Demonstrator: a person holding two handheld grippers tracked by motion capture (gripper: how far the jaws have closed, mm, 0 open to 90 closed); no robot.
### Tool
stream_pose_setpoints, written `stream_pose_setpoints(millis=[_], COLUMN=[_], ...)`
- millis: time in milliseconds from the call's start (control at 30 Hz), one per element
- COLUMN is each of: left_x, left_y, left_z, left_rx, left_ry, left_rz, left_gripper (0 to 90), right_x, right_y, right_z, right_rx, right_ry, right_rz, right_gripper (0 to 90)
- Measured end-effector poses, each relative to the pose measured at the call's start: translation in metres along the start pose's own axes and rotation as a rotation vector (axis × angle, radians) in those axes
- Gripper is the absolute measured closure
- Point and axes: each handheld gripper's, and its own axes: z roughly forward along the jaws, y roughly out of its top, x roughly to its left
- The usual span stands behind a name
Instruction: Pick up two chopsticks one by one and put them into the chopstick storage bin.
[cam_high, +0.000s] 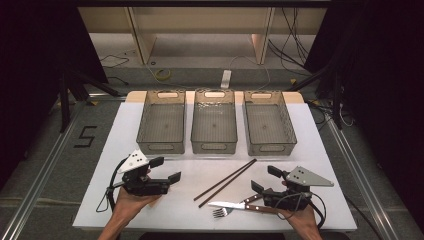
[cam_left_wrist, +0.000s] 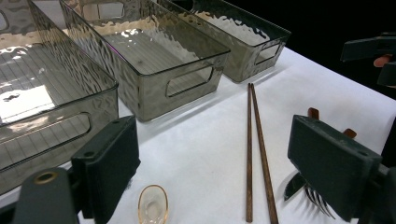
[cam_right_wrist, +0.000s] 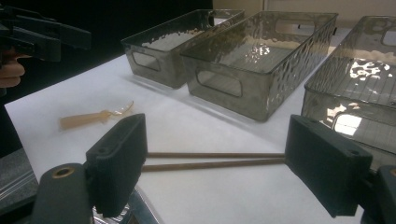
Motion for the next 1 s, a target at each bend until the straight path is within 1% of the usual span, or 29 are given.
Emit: stream_pose_setpoints(millis=[100,133,167,233,333,367,467,500,533,567,600,633,667,733,767,800,933,967,1000], left_x=[0.001,0.002,0.002,0.003,0.002,0.002,0.001,0.001,0.0,0.0,0.0,-0.002,-0.003,-0.005,-0.005,-0.006,-0.008,-0.008,-0.009], left_y=[0.0,0.0,0.0,0.0,0.001,0.001,0.003,0.003,0.004,0.004,0.005,0.007,0.009,0.01,0.013,0.014,0.022,0.022,0.023], left_z=[0.001,0.002,0.003,0.003,0.006,0.007,0.009,0.009,0.012,0.012,0.014,0.019,0.021,0.023,0.027,0.03,0.044,0.044,0.047], left_rx=[0.012,0.024,0.024,0.03,0.055,0.062,0.086,0.086,0.11,0.11,0.123,0.164,0.176,0.185,0.213,0.22,0.293,0.293,0.318], left_ry=[0.015,0.019,0.022,0.023,0.024,0.018,0.022,0.022,0.023,0.023,0.03,0.034,0.036,0.037,0.037,0.04,0.033,0.033,0.032], left_rz=[0.002,0.002,-0.004,-0.007,-0.016,-0.02,-0.013,-0.013,-0.011,-0.011,-0.012,0.001,0.007,0.004,0.005,0.0,0.0,0.0,0.006], left_gripper=[15.8,15.7,15.7,15.7,15.7,15.7,15.7,15.8,15.8,15.9,15.9,15.9,15.9,16.2,16.4,16.6,19.0,20.0,20.2], right_x=[0.0,0.0,0.0,0.0,0.0,0.0,0.0,0.0,0.0,0.0,0.0,-0.001,-0.001,-0.002,-0.003,-0.003,-0.003,-0.003,-0.003], right_y=[0.0,0.0,0.0,0.0,0.0,0.0,0.0,0.0,0.0,0.0,0.0,0.0,0.0,0.001,0.001,0.001,0.0,0.0,0.0], right_z=[0.0,0.0,0.0,0.0,0.0,0.0,0.0,0.0,0.0,0.0,0.0,0.0,0.0,-0.001,-0.001,-0.001,0.0,0.0,0.001], right_rx=[0.003,0.003,0.002,0.004,0.007,0.007,0.006,0.007,0.008,0.015,0.015,0.019,0.02,0.017,0.018,0.02,0.035,0.035,0.041], right_ry=[-0.004,-0.005,-0.005,-0.007,-0.01,-0.01,-0.013,-0.014,-0.013,-0.016,-0.016,-0.021,-0.022,-0.026,-0.028,-0.029,-0.037,-0.037,-0.04], right_rz=[-0.001,-0.002,-0.003,-0.005,-0.007,-0.007,-0.013,-0.014,-0.014,-0.018,-0.018,-0.02,-0.019,-0.017,-0.017,-0.016,-0.021,-0.021,-0.022], right_gripper=[22.1,22.1,22.3,22.3,22.5,22.5,22.8,22.9,23.1,23.2,23.2,23.2,23.3,23.4,23.5,23.5,23.7,23.7,23.7])
